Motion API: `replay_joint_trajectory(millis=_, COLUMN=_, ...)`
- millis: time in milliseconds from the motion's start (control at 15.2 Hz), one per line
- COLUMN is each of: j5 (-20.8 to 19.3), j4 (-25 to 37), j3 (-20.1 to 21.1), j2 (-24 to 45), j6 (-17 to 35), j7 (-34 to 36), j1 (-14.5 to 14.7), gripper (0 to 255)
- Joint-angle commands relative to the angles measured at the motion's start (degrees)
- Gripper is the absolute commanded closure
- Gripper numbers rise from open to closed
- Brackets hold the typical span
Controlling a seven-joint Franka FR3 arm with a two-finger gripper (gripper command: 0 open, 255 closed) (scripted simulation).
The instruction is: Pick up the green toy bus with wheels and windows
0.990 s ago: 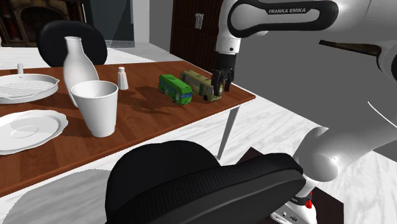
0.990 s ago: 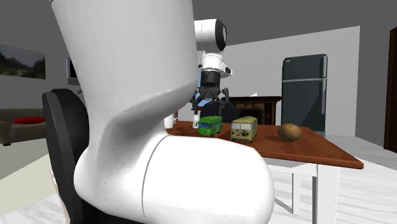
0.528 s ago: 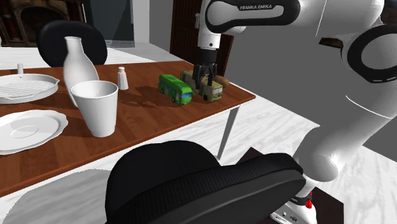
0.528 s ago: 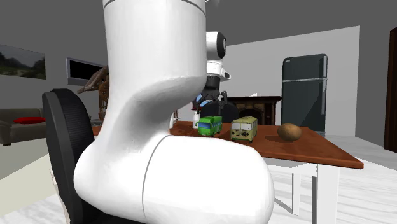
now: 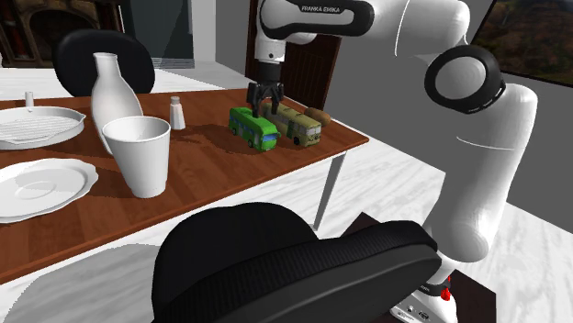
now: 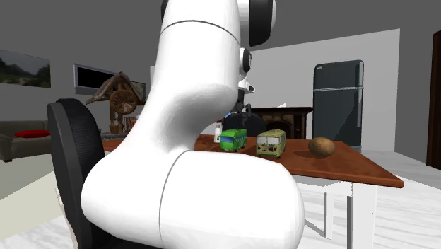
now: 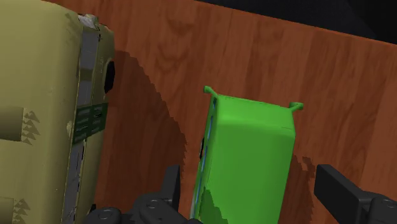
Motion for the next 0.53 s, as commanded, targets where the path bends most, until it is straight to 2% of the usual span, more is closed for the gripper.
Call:
replay_joint_trajectory(millis=0, j5=-0.27, j4=7.71, j3=-0.07, j2=5.52, j6=-1.87, j7=-0.06, j1=0.06, gripper=0)
replay_joint_trajectory(millis=66, j5=-0.42, j4=12.13, j3=-0.03, j2=8.52, j6=-3.14, j7=0.12, j1=0.26, gripper=0)
replay_joint_trajectory(millis=132, j5=-0.47, j4=13.94, j3=-0.03, j2=9.72, j6=-3.69, j7=0.19, j1=0.36, gripper=0)
replay_joint_trajectory(millis=462, j5=-0.4, j4=8.76, j3=-0.07, j2=8.86, j6=0.62, j7=-0.13, j1=0.27, gripper=0)
